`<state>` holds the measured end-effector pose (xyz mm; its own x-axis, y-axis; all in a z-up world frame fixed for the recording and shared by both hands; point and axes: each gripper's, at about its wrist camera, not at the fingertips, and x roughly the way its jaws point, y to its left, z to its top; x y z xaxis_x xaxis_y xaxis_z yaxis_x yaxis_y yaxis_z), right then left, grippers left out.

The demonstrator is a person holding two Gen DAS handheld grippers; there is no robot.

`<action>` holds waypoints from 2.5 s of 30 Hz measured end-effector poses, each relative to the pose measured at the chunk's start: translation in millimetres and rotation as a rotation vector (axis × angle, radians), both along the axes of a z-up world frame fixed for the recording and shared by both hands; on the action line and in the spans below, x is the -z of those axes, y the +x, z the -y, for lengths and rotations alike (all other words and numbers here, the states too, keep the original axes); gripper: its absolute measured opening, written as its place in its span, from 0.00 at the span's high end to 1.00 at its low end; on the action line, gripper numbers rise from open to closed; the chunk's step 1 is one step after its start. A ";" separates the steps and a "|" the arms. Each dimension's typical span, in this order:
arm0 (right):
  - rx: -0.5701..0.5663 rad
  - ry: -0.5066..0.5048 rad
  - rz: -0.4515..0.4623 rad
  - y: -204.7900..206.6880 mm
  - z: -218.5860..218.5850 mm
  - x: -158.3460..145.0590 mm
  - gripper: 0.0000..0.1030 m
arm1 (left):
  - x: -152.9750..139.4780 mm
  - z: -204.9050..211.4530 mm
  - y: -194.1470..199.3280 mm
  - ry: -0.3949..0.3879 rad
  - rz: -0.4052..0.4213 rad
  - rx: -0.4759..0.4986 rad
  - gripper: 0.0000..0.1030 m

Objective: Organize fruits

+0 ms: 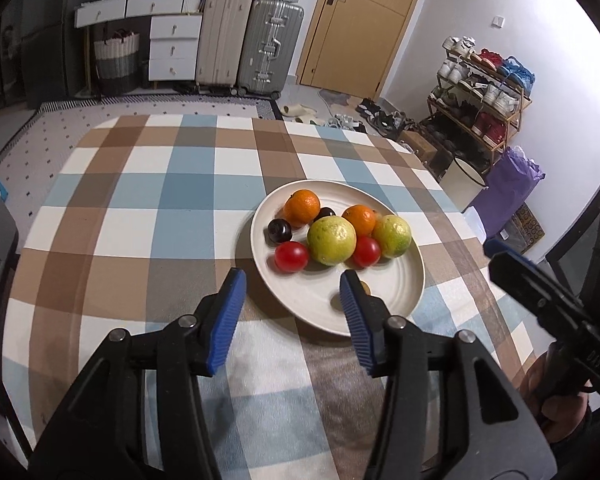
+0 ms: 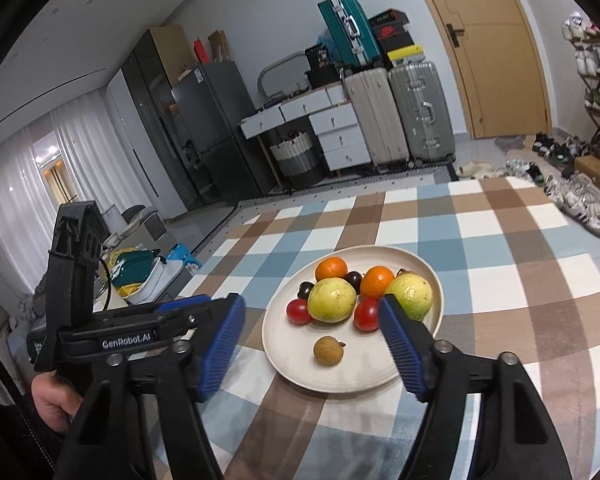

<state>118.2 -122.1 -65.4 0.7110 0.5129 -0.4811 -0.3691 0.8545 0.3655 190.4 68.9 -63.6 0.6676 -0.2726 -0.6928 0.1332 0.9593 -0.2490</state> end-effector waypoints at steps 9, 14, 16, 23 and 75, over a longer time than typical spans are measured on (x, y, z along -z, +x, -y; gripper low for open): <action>0.026 -0.025 0.147 -39.4 1.2 -13.0 0.14 | -12.4 7.1 -40.3 0.095 0.101 -0.074 0.24; 0.047 -0.047 0.208 -57.8 1.0 -16.8 0.06 | -18.3 6.7 -58.0 0.117 0.134 -0.099 0.23; 0.050 -0.042 0.229 -63.6 2.2 -18.1 0.04 | -21.5 6.9 -65.6 0.126 0.158 -0.112 0.20; 0.052 -0.084 0.303 -87.6 -2.3 -22.3 0.01 | -30.6 11.6 -95.9 0.160 0.231 -0.141 0.03; 0.220 -0.279 0.322 -120.6 -1.6 33.5 0.01 | 26.5 -4.1 -154.4 0.181 0.415 -0.260 0.01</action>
